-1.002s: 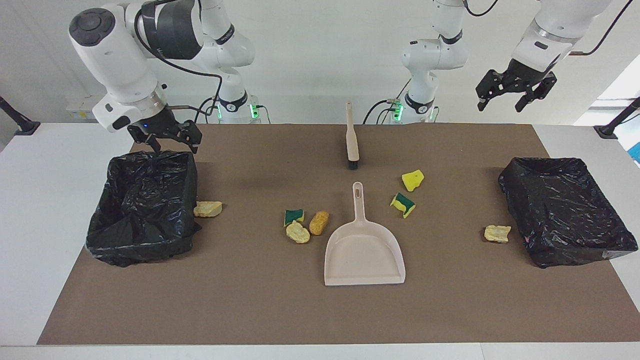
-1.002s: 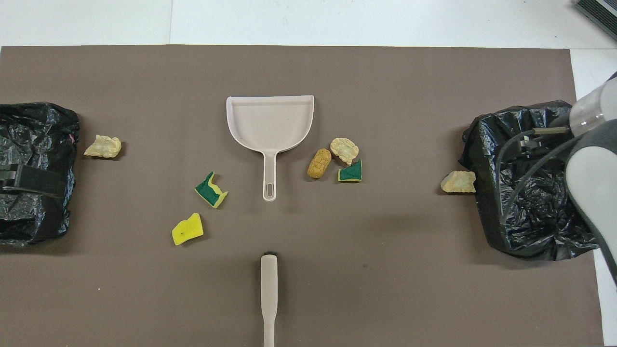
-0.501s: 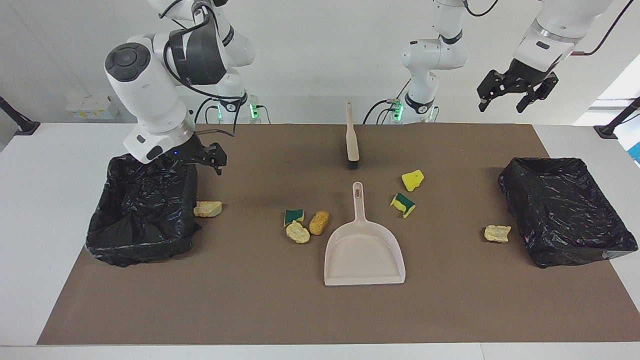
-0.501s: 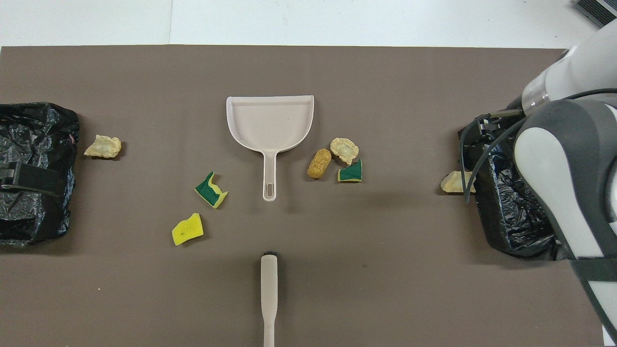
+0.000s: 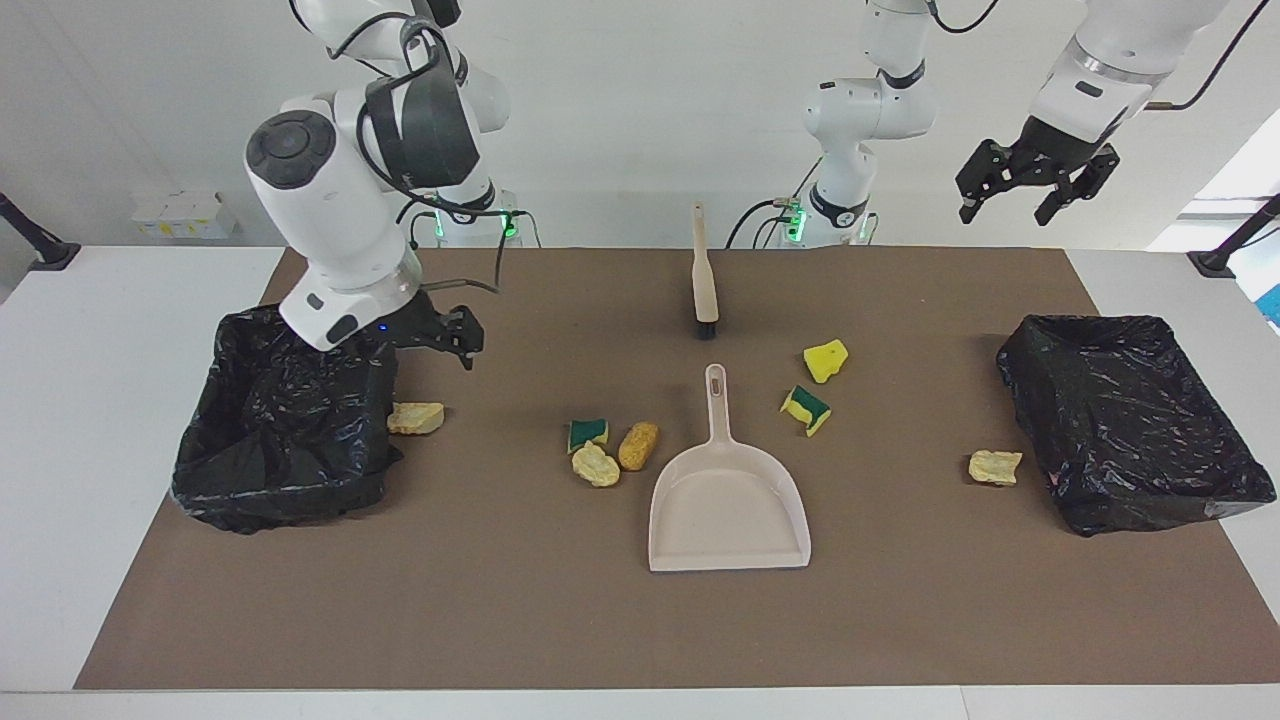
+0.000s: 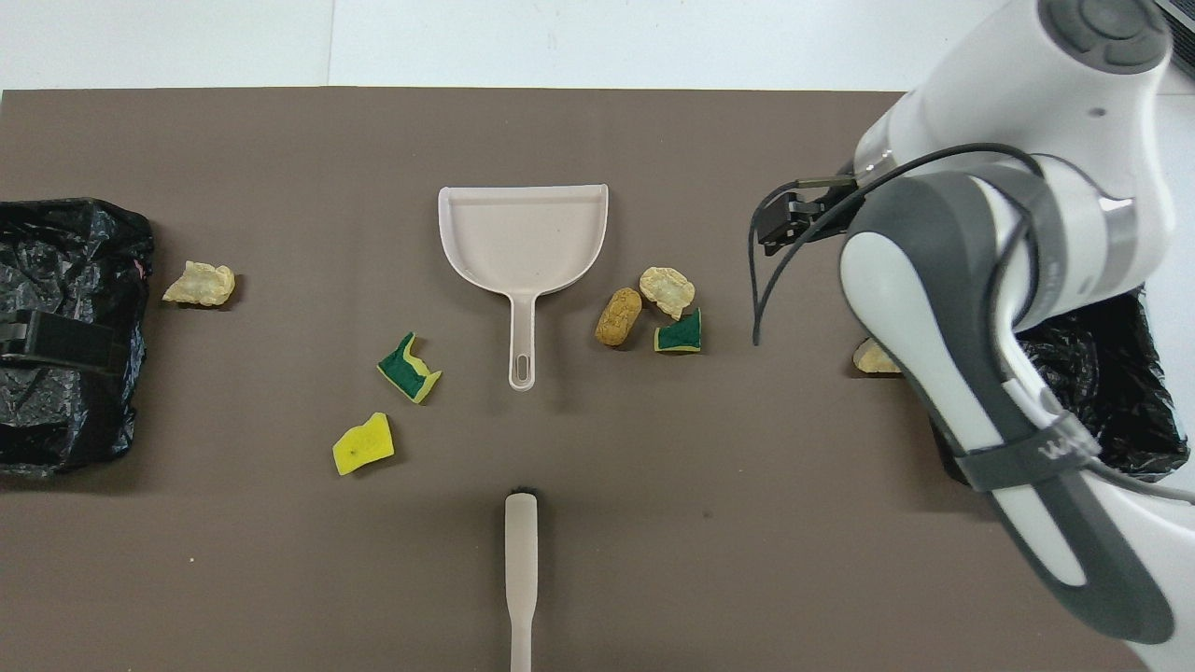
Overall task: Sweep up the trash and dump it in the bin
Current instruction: 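Reach the right gripper to the beige dustpan handle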
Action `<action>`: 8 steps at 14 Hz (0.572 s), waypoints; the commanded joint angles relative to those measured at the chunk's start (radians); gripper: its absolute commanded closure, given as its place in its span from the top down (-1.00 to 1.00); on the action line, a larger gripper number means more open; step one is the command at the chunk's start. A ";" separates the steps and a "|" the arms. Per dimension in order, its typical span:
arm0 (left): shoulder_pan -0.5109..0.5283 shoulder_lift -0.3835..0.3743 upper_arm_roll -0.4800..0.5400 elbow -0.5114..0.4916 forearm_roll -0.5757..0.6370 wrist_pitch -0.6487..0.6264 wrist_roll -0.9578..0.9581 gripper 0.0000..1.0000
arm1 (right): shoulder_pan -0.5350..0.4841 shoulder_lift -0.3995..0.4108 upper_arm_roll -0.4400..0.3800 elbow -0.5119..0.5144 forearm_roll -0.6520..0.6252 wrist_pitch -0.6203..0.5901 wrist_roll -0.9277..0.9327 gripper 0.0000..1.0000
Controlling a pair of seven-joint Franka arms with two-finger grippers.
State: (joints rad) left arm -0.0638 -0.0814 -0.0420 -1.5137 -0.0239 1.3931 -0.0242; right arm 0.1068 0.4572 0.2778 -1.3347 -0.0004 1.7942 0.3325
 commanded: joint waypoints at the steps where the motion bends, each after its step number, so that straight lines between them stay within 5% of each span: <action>1: -0.017 -0.018 0.002 -0.023 0.013 0.003 -0.048 1.00 | 0.037 0.057 0.003 0.038 0.002 0.062 0.086 1.00; 8: -0.060 -0.069 -0.001 -0.155 0.006 0.070 -0.045 1.00 | 0.140 0.107 -0.005 0.031 -0.013 0.163 0.261 1.00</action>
State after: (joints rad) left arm -0.0925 -0.0905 -0.0518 -1.5690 -0.0242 1.4068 -0.0527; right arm 0.2259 0.5468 0.2762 -1.3307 -0.0015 1.9545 0.5477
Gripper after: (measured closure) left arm 0.000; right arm 0.000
